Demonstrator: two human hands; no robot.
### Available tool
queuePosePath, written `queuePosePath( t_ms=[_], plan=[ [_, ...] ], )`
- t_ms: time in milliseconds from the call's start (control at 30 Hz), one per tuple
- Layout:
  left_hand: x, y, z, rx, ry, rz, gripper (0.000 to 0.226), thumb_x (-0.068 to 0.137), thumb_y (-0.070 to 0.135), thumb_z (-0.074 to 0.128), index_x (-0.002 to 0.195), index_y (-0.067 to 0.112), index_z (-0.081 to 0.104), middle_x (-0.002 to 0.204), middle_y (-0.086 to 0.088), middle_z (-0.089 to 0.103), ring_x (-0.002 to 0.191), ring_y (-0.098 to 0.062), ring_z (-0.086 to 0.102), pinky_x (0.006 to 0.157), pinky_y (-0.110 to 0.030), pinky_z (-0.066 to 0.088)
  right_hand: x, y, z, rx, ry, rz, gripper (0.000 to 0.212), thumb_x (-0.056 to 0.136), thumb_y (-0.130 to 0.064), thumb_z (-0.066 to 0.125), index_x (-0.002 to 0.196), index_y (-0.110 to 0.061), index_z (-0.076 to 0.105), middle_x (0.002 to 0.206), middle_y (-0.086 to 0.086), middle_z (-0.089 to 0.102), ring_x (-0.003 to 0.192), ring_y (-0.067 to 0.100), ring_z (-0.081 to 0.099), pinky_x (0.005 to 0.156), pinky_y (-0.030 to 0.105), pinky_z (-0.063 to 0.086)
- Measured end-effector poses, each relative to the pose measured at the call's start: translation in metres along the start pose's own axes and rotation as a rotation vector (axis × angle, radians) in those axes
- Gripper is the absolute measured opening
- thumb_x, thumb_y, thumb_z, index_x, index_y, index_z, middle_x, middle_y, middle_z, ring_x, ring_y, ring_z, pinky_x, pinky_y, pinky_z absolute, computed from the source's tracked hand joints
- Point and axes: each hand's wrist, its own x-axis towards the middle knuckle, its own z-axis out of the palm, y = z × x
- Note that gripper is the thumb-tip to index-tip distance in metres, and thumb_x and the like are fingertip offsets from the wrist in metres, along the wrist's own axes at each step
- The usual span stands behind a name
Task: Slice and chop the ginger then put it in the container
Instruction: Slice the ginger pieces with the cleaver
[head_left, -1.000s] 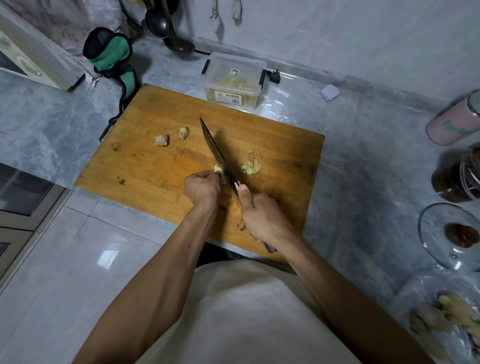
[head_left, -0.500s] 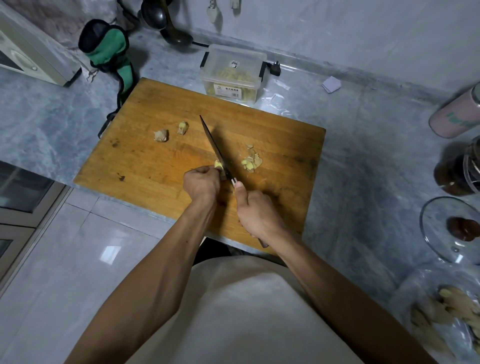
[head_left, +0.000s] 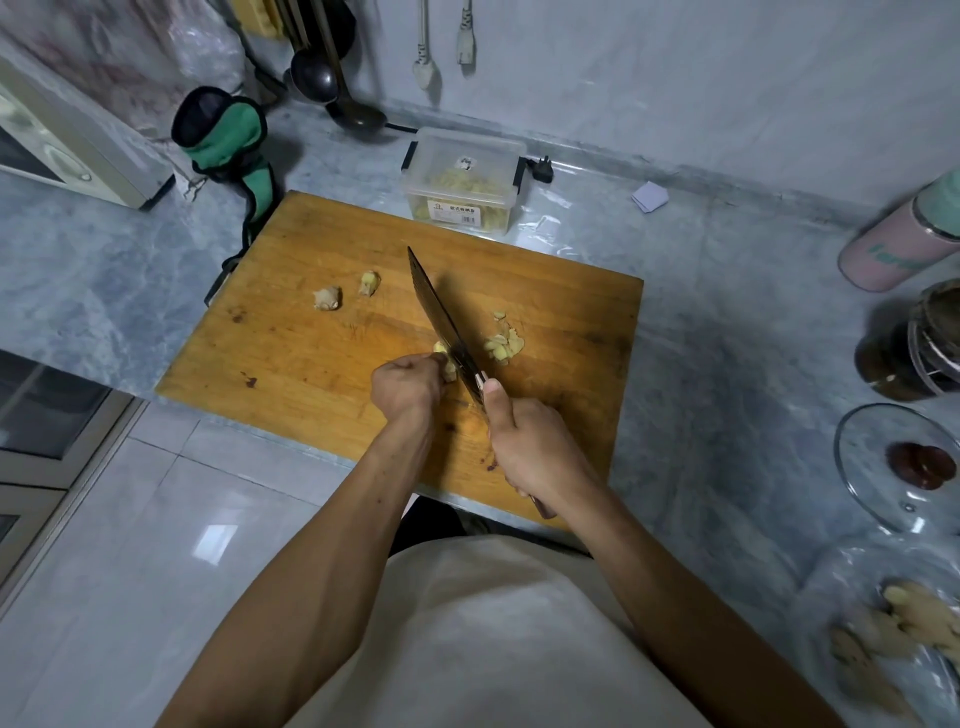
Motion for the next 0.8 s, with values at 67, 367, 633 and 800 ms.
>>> queuePosePath(
  t_ms=[67,367,633,800],
  plan=[
    [0.001,-0.001,0.0,0.01,0.001,0.004,0.01,0.078,0.01,0.073,0.069,0.013,0.075,0.069,-0.009,0.073,0.072,-0.029,0.074,0.074,-0.044,0.062,-0.001,-0.002,0.001,0.007,0.003,0.003,0.069,0.109,-0.047,0.019,0.058,-0.011,0.048,0.042,0.0,0.045,0.031,0.006,0.042,0.059,0.042,0.051],
    [0.0,-0.002,-0.001,0.027,0.009,0.04,0.013,0.081,0.01,0.07,0.069,0.014,0.073,0.074,-0.009,0.073,0.075,-0.027,0.073,0.074,-0.042,0.062,-0.003,0.0,0.008,-0.031,0.047,-0.029,0.074,0.109,-0.048,0.019,0.064,-0.003,0.056,0.062,0.021,0.061,0.049,0.021,0.052,0.059,0.047,0.053],
    [0.0,-0.005,0.0,0.01,0.004,0.07,0.018,0.081,0.007,0.07,0.066,0.017,0.071,0.072,-0.008,0.073,0.075,-0.031,0.073,0.074,-0.045,0.061,0.001,-0.002,0.01,-0.027,0.034,-0.043,0.07,0.11,-0.046,0.018,0.058,-0.01,0.047,0.051,0.006,0.049,0.045,0.017,0.047,0.059,0.043,0.049],
    [0.0,-0.006,0.001,0.01,0.014,0.083,0.02,0.082,0.006,0.07,0.066,0.017,0.07,0.072,-0.009,0.073,0.077,-0.032,0.073,0.074,-0.046,0.061,0.006,-0.001,0.008,0.024,0.012,0.001,0.07,0.108,-0.052,0.019,0.059,-0.011,0.049,0.05,0.005,0.05,0.042,0.018,0.047,0.054,0.044,0.052]
  ],
)
